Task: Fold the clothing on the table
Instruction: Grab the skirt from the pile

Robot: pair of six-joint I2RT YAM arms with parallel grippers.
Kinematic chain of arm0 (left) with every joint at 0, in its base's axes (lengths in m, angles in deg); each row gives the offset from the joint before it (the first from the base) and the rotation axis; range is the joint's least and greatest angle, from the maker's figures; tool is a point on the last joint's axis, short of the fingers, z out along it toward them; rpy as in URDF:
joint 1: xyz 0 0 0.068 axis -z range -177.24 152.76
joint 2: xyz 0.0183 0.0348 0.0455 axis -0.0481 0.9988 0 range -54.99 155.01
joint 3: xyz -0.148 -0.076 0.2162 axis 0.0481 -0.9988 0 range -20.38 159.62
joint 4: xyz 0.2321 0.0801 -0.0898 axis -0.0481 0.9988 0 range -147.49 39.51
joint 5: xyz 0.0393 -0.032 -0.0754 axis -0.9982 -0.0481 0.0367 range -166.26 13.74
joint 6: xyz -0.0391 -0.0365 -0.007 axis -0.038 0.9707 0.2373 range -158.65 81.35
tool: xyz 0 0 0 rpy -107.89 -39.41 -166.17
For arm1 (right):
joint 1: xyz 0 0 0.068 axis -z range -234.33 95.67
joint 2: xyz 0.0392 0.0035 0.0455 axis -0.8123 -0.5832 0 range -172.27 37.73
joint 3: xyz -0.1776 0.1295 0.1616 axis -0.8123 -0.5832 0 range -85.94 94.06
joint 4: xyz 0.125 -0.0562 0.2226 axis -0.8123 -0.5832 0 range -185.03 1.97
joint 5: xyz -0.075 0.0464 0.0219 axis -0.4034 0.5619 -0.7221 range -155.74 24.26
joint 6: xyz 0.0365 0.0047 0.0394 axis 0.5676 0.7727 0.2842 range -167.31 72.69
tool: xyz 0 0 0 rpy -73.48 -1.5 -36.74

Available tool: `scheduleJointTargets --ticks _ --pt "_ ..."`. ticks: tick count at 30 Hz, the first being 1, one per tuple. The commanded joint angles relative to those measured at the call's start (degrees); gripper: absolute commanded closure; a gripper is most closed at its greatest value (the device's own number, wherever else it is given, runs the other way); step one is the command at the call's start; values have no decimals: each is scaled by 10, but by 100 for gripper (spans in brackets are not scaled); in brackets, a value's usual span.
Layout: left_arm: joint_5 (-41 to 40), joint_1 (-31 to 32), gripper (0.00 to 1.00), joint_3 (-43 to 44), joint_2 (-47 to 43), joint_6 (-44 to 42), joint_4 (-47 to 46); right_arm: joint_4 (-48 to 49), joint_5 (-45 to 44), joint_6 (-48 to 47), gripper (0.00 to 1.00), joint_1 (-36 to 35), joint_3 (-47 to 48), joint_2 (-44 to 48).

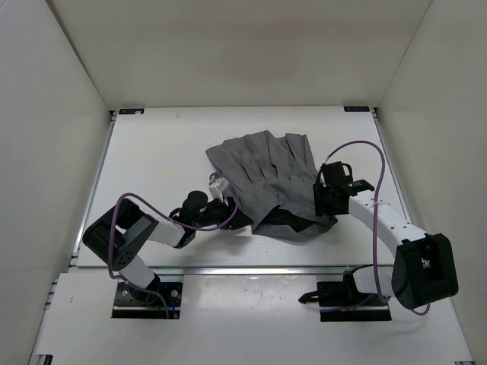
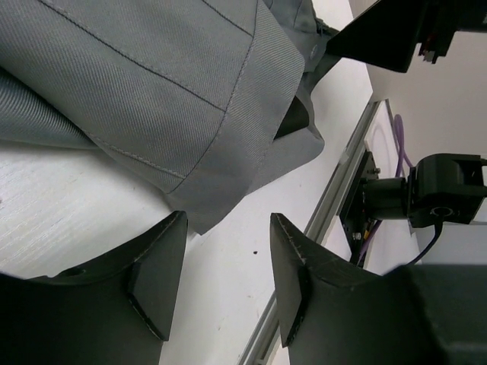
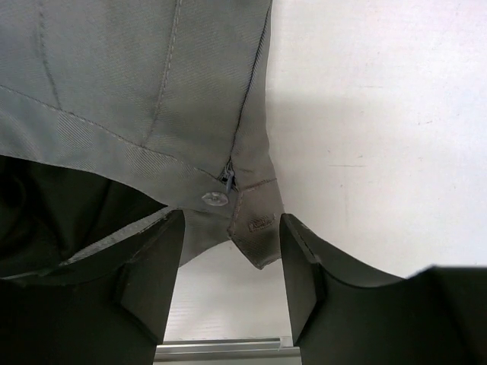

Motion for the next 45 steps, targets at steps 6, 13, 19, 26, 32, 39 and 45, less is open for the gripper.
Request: scheduleJointTargets --ticks 6,13,19,26,32,39,45 --pt "-2 -6 38 -2 -8 7 -30 3 -1 -21 64 -2 -6 -48" --pt "-30 -8 32 4 -7 -21 4 30 26 -8 100 17 -16 -17" --pt "-76 10 28 25 -6 -54 76 44 60 -4 100 42 -30 21" --pt "-115 30 25 50 20 -48 91 44 70 -4 99 38 -25 9" --pt "-116 44 23 92 79 -23 91 45 80 -4 100 39 -29 15" --pt "-75 42 100 111 111 -5 80 51 88 -4 100 42 -32 18" --pt "-53 -57 100 48 -70 -25 168 82 211 -14 100 97 -28 106"
